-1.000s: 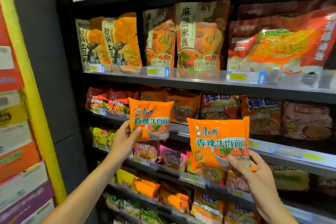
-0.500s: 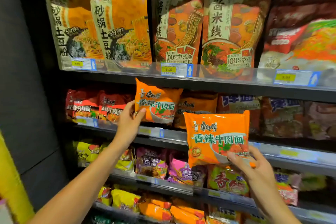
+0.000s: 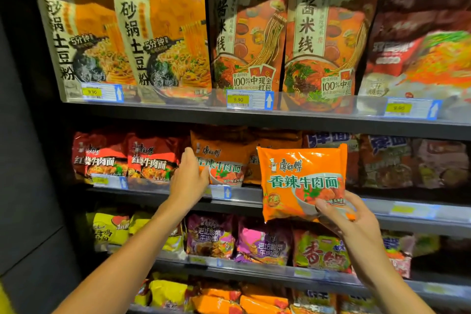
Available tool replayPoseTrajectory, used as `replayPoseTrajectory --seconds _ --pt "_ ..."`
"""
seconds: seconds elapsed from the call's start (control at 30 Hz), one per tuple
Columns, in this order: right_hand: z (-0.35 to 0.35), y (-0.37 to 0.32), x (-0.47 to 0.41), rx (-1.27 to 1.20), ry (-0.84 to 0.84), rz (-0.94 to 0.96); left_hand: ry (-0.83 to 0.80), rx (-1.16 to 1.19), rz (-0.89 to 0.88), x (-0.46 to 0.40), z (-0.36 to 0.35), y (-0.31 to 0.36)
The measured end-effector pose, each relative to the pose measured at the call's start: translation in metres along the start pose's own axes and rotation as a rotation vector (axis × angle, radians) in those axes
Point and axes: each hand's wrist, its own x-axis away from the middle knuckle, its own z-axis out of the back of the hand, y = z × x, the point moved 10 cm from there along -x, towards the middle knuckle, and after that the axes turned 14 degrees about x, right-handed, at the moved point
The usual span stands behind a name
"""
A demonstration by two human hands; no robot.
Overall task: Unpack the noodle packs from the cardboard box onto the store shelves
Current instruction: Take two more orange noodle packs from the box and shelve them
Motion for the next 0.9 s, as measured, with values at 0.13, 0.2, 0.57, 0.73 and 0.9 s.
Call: replayPoseTrajectory --seconds 0.13,0.2,0.57,0.73,0.9 --pt "-0.008 -0.010 -0.014 -0.027 0.004 -0.001 -0.025 0.090 -0.051 0.028 -0.003 0.000" --pt "-0.013 -0.014 -0.024 -0.022 0.010 0.005 0.031 0.171 -0.090 0.040 0.003 0.004" --pt "-0.054 -0.033 -0.080 0.099 -0.029 -0.037 -0.052 -0.098 -0.517 0.073 -0.015 0.044" --pt "-0.064 -0.023 -0.098 0.720 -0.045 0.034 -0.224 -0.399 -0.371 0.063 -0.045 0.023" --pt "-0.067 -0.017 -0.098 1.227 -0.067 0.090 -0.279 -0.427 -0.298 0.058 -0.048 0.015"
